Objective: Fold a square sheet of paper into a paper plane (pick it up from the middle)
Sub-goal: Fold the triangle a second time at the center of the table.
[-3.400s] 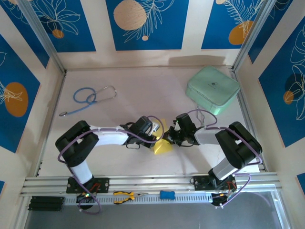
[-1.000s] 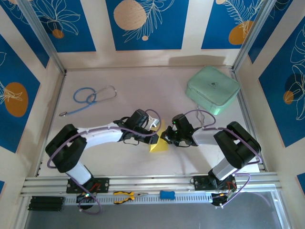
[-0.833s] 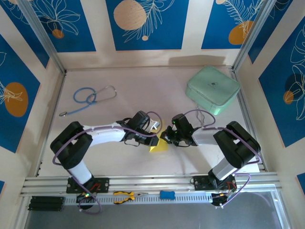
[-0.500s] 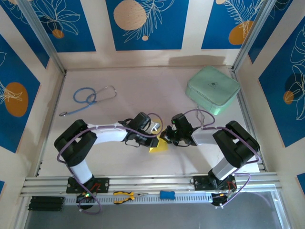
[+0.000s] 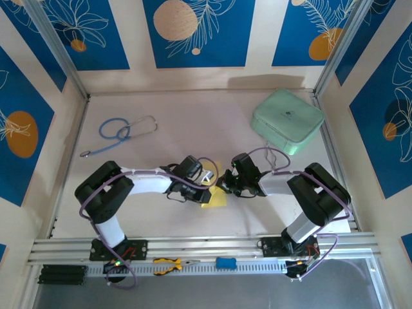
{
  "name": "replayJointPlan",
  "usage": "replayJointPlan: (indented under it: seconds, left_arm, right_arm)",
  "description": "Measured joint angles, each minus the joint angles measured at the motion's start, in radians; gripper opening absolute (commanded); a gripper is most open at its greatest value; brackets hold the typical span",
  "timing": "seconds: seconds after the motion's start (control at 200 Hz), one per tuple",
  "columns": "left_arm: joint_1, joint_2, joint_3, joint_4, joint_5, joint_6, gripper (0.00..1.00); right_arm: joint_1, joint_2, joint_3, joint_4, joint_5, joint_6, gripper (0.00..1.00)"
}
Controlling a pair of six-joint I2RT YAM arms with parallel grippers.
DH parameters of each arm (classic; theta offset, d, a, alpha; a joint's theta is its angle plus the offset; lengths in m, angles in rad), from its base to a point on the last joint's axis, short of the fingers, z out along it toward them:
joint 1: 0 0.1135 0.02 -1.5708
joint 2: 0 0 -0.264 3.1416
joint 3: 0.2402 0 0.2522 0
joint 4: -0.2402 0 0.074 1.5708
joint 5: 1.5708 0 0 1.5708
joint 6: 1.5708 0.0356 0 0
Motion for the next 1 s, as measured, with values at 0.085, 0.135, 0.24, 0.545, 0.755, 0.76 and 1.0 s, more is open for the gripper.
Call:
replayJointPlan:
  seconds: [0.085,0.135,0.24,0.545,0.755,0.76,1.0]
  left_arm:
    - [0.0,0.0,-0.01,0.007,0.0,0.0,0.07]
    - [0.0,0.0,-0.02,0.019,0.0,0.0,0.06]
    - [0.0,-0.004,-0.034,0.042,0.0,0.0,0.07]
    - [0.0,-0.037,-0.076,0.071,-0.017,0.0,0.06]
    - [0.0,-0.061,-0.102,0.072,-0.027,0.0,0.06]
    - [0.0,-0.062,-0.103,0.072,-0.027,0.0,0.06]
    - [0.0,-0.097,-0.138,0.071,-0.036,0.0,0.06]
  right_arm:
    - [0.0,0.0,0.0,0.0,0.0,0.0,0.0]
    - [0.0,0.0,0.0,0.0,0.001,0.0,0.0]
    - [0.0,0.0,0.0,0.0,0.001,0.0,0.0]
    - [0.002,0.0,0.0,0.0,0.001,0.0,0.0]
    - [0.002,0.002,0.0,0.0,0.0,-0.008,0.0]
    - [0.002,0.002,0.0,0.0,0.0,-0.008,0.0]
    - [0.002,0.004,0.0,0.002,-0.003,-0.011,0.0]
